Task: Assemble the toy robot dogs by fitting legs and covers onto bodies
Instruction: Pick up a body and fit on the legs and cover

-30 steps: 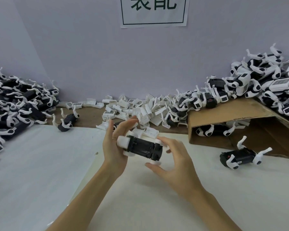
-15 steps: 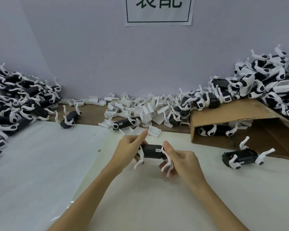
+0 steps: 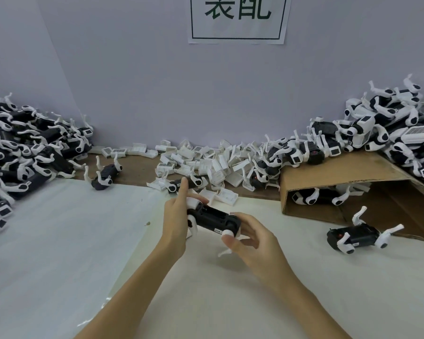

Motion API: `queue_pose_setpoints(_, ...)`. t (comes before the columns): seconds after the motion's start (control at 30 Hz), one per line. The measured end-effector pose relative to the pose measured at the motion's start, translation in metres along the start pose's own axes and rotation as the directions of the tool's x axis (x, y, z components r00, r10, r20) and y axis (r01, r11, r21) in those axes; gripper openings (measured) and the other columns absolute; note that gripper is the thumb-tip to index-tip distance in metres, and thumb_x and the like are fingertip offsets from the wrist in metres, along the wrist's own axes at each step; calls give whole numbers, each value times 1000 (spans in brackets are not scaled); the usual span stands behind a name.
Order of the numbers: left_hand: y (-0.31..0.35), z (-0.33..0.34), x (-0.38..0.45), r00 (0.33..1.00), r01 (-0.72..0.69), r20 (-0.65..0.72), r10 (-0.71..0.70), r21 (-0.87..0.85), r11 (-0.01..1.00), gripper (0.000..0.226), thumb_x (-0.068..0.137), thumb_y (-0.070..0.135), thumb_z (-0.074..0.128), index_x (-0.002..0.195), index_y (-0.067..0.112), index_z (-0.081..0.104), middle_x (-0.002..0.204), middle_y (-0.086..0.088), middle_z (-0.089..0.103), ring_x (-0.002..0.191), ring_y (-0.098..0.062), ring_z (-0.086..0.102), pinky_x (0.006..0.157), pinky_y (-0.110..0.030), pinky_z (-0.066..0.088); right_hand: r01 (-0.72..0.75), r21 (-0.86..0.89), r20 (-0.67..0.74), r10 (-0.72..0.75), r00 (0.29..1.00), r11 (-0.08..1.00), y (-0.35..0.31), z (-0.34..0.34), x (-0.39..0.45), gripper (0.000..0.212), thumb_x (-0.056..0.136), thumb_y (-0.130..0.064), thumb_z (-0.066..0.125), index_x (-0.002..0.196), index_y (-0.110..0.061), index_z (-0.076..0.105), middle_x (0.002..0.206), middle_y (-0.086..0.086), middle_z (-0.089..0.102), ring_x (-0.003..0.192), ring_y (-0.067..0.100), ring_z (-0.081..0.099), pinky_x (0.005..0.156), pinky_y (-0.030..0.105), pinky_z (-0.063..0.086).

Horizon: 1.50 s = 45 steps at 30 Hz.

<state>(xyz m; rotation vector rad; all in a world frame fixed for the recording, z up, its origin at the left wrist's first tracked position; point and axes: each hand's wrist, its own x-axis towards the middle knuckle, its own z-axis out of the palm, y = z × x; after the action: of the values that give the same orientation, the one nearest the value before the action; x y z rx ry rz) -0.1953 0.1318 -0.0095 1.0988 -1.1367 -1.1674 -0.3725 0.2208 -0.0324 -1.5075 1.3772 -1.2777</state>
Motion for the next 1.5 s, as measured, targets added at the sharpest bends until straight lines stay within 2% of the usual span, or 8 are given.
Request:
queue_pose_setpoints(0.37, 4, -5, 4, 985, -168, -6, 174, -292, 941, 86, 103, 68, 35, 47, 8, 61, 66, -20, 63, 69, -31, 61, 94, -45, 53, 102, -169, 129, -81, 988, 980, 4, 4, 11, 59, 91, -82, 47, 139, -48, 48, 136, -21, 61, 121, 4, 61, 98, 23, 47)
queue_pose_setpoints(0.5, 10, -11, 8, 987, -157, -24, 158, -331, 931, 84, 99, 69, 38, 47, 8, 61, 65, -21, 63, 70, -34, 60, 105, -54, 51, 113, -159, -27, -118, 993, 981, 5, -2, 45, 34, 109, -48, 43, 134, -35, 62, 134, -21, 62, 130, 2, 55, 101, 23, 48)
queue_pose_setpoints(0.63, 6, -14, 11, 990, -144, -34, 140, -301, 943, 85, 102, 67, 38, 46, 7, 60, 63, -20, 63, 70, -33, 60, 107, -56, 51, 101, -498, -9, -122, 993, 861, 17, -20, 91, 35, 106, -17, 58, 140, -24, 64, 151, -1, 50, 145, 17, 41, 119, 38, 37)
queue_pose_setpoints(0.77, -3, -17, 16, 996, -85, -46, 75, -274, 958, 87, 110, 62, 34, 48, 7, 62, 68, -20, 64, 73, -32, 62, 114, -59, 47, 81, -727, 136, 27, 990, 682, 34, -21, 113, 52, 109, -35, 51, 160, -35, 39, 175, -2, 13, 161, 17, 7, 129, 45, 15)
queue_pose_setpoints(0.87, -6, -19, 21, 999, -20, -46, 8, -280, 960, 88, 109, 64, 33, 51, 9, 67, 74, -14, 69, 80, -29, 67, 115, -54, 47, 83, -773, 113, 8, 994, 629, 42, -20, 116, 46, 106, -42, 54, 151, -30, 50, 170, -1, 29, 158, 19, 18, 124, 41, 21)
queue_pose_setpoints(1.1, -3, -15, 15, 987, 152, 77, -142, -135, 979, 75, 107, 66, 37, 67, 13, 72, 86, -7, 73, 80, -21, 68, 73, -33, 48, 39, -604, -72, -103, 992, 796, 34, -23, 86, 23, 94, -43, 74, 102, -26, 61, 105, -9, 59, 102, 15, 58, 87, 33, 49)
queue_pose_setpoints(1.27, -9, -10, 13, 993, 74, 91, -75, 18, 997, 66, 106, 61, 45, 72, 15, 76, 109, -8, 77, 112, -26, 69, 94, -45, 47, -96, -175, -253, 49, 966, 980, 24, -33, 51, 57, 81, -29, 91, 125, -32, 54, 105, -4, 67, 92, 8, 69, 74, 14, 53)
queue_pose_setpoints(1.5, -2, -28, 21, 892, -32, 434, -125, 338, 941, 65, 79, 96, 45, 113, 47, 72, 126, 17, 72, 127, -8, 60, 107, -34, 40, -74, 141, -313, 115, 943, 987, 27, -48, 17, 42, 83, -6, 86, 115, -22, 65, 111, -7, 76, 99, 0, 72, 69, 19, 57)
